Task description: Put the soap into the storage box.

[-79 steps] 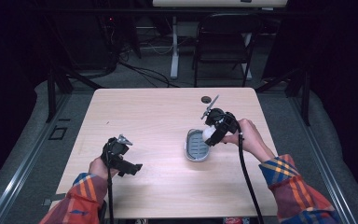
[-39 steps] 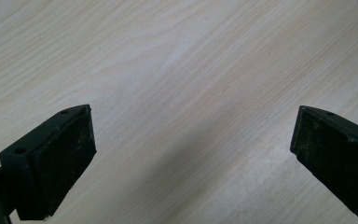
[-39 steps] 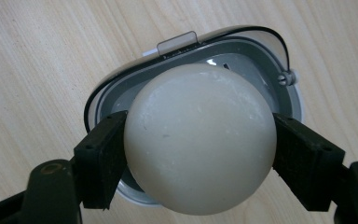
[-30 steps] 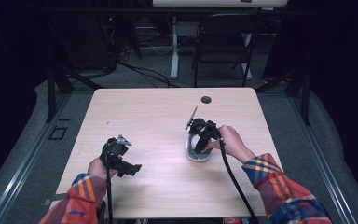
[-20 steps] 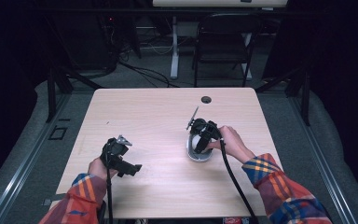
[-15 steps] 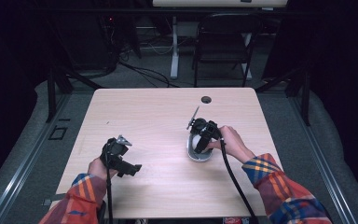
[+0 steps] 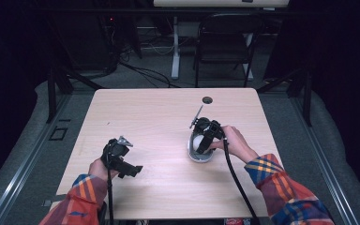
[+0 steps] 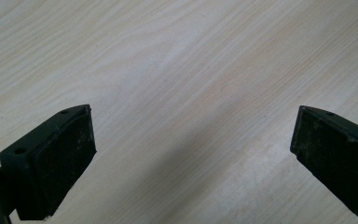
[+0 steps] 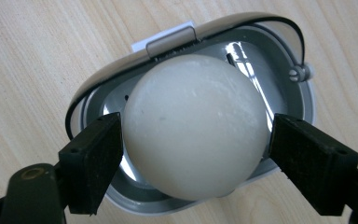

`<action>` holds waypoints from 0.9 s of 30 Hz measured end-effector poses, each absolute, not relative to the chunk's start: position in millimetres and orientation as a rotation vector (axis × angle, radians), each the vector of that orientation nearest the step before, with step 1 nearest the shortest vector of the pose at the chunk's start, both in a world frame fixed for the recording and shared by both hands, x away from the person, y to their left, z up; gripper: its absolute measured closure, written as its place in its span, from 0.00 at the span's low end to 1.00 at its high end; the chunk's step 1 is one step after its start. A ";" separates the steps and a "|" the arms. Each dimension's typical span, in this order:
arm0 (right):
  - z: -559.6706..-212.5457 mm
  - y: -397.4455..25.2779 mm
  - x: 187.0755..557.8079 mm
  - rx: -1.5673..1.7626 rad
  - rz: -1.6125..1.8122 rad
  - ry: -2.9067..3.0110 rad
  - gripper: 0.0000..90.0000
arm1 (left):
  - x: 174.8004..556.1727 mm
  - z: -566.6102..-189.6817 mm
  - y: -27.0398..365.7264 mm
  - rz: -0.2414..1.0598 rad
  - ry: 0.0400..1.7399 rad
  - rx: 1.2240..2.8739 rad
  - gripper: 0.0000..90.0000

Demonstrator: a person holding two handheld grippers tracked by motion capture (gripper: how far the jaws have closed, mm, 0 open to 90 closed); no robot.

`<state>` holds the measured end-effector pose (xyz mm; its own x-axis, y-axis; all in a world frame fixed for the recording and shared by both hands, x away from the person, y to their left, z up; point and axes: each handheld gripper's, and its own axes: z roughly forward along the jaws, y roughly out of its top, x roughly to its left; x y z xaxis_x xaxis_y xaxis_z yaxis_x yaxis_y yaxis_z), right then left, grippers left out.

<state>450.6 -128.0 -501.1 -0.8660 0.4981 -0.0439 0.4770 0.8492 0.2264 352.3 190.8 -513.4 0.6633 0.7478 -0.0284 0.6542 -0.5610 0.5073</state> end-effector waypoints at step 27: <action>-447.9 -155.1 414.7 0.708 0.494 2.836 0.00 | 351.3 -513.1 191.4 0.262 1.091 2.397 0.00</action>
